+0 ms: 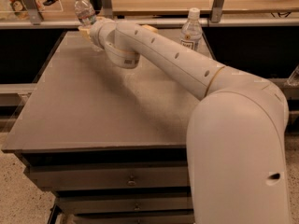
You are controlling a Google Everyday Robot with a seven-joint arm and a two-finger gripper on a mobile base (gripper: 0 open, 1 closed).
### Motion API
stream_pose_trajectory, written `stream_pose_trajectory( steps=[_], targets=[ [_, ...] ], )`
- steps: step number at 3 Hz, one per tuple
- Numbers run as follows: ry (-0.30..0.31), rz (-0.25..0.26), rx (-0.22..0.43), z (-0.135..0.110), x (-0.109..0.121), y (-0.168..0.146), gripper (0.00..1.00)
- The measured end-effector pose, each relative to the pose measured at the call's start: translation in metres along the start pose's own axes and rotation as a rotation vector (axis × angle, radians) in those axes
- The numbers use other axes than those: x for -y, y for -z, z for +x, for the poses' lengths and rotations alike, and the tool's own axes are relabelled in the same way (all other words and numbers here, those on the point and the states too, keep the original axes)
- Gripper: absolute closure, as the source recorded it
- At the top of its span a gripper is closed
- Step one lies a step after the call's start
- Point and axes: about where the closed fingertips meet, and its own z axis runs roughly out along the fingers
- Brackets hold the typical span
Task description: Move water bottle near sponge
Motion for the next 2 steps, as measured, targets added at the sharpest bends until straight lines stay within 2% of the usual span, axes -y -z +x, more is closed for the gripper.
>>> stream_pose_trajectory(
  steps=[1,2],
  targets=[
    [0.012,0.058,-0.037,0.007,0.017,0.017,1.00],
    [-0.007,0.133,-0.073,0.018,0.035,0.037,1.00]
  ],
)
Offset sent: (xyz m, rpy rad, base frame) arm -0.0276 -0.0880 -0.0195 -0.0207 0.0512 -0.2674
